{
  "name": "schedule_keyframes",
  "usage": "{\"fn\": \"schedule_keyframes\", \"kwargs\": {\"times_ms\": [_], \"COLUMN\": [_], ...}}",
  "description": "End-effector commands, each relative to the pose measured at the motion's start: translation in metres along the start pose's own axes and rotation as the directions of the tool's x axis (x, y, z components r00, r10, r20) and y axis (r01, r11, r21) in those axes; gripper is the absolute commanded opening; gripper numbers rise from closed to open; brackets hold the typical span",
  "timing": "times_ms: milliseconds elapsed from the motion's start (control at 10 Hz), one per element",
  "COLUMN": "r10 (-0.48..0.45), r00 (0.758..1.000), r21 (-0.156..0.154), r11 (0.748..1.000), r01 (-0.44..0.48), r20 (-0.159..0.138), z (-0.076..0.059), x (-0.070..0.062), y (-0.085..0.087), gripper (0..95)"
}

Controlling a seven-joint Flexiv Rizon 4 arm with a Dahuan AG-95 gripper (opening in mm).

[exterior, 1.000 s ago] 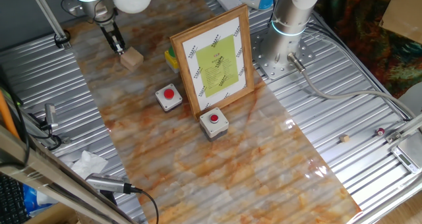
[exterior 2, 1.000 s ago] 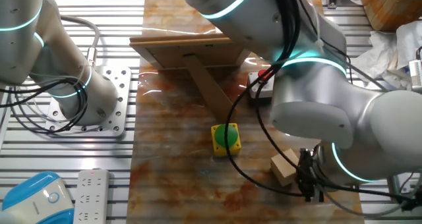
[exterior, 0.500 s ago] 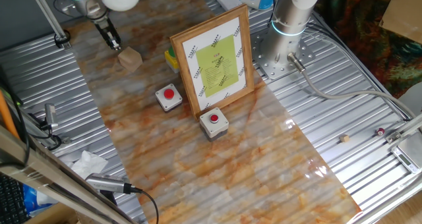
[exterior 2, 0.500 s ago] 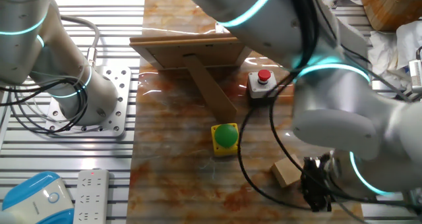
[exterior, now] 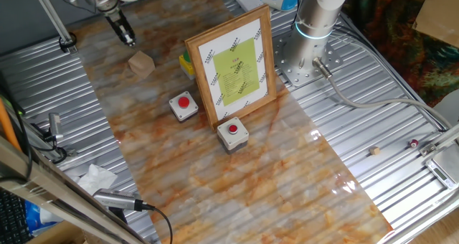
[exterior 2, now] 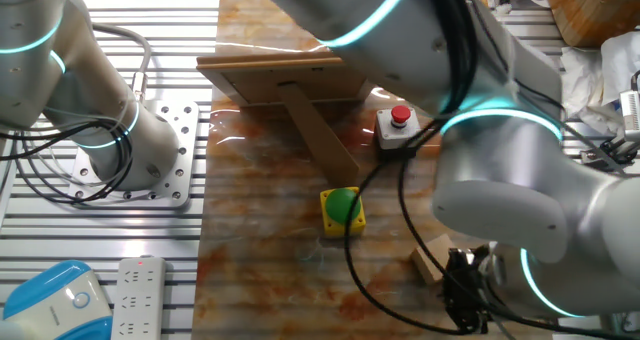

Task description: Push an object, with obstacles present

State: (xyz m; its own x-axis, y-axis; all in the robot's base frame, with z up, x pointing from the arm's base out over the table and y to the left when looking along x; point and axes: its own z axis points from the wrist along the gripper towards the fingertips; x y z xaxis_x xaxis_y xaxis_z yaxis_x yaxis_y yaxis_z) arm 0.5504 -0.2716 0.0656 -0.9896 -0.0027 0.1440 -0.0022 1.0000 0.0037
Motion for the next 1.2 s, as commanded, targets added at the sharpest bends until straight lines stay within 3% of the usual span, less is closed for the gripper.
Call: {"fn": "schedule_keyframes", "kwargs": {"times_ms": [100, 600, 1200], "r10": [0.006, 0.011, 0.030], "r00": [1.000, 1.000, 0.999], "r21": [-0.008, 0.001, -0.008], "r11": [1.000, 1.000, 1.000], "r01": [-0.006, -0.011, -0.030], "r20": [-0.002, 0.001, 0.014], "z": [0.004, 0.013, 0.022], "x": [0.005, 0.027, 0.035], "y": [0.001, 0.012, 0.030], "gripper": [0.0, 0.0, 0.0]}}
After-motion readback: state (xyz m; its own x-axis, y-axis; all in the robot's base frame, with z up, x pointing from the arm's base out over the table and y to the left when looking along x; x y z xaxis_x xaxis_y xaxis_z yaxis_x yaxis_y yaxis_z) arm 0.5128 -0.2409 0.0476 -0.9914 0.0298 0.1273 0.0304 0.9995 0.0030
